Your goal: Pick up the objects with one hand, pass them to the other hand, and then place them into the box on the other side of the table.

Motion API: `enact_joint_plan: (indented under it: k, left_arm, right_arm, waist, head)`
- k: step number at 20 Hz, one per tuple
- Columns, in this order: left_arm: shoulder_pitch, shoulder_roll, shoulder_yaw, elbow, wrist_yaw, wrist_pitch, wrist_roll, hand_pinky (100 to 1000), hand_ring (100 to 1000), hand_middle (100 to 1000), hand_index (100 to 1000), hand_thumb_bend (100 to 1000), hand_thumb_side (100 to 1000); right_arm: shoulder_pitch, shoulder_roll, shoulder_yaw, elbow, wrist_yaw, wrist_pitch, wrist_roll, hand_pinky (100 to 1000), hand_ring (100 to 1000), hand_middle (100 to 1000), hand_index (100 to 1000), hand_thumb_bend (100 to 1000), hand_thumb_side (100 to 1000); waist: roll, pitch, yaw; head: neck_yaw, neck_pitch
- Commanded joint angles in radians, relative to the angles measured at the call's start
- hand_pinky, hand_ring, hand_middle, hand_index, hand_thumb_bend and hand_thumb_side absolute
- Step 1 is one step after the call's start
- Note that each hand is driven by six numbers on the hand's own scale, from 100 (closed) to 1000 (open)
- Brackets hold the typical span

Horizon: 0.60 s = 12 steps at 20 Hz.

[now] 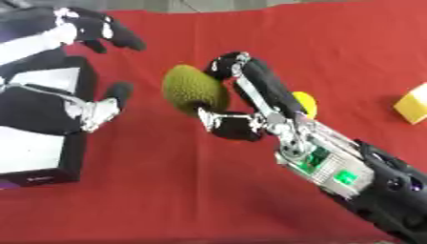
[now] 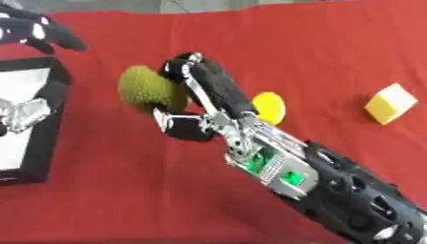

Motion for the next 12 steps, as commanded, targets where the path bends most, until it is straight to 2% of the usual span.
enact_joint_plan:
  k: [1, 9, 12]
  left_arm:
    - [-0.026, 0.002, -0.008, -0.012, -0.035, -0.001, -0.007, 841, 876, 813, 878, 100, 360]
    - [-0.050, -0.028, -0.046, -0.012, -0.096, 0.003, -0.050, 842, 877, 814, 885, 100, 392]
    - [-0.057, -0.041, -0.054, -0.007, -0.114, 0.007, -0.065, 843, 878, 814, 888, 126, 406]
  right_arm:
    - [-0.022, 0.002, -0.001, -0.021, 0.010, -0.006, 0.010, 693, 585, 449, 565, 100, 100]
    - [-0.038, 0.010, 0.018, -0.021, 0.018, -0.021, 0.036, 693, 596, 449, 565, 100, 100]
    - [-0.040, 0.012, 0.022, -0.021, 0.019, -0.029, 0.041, 693, 597, 449, 564, 100, 100]
  waist:
    - [0.001, -0.028, 0.001]
    - [0.001, -0.028, -0.002]
    - [-0.001, -0.027, -0.003]
  head:
    - [0.007, 0.004]
    - [0.017, 0.004]
    - [0.019, 0.004]
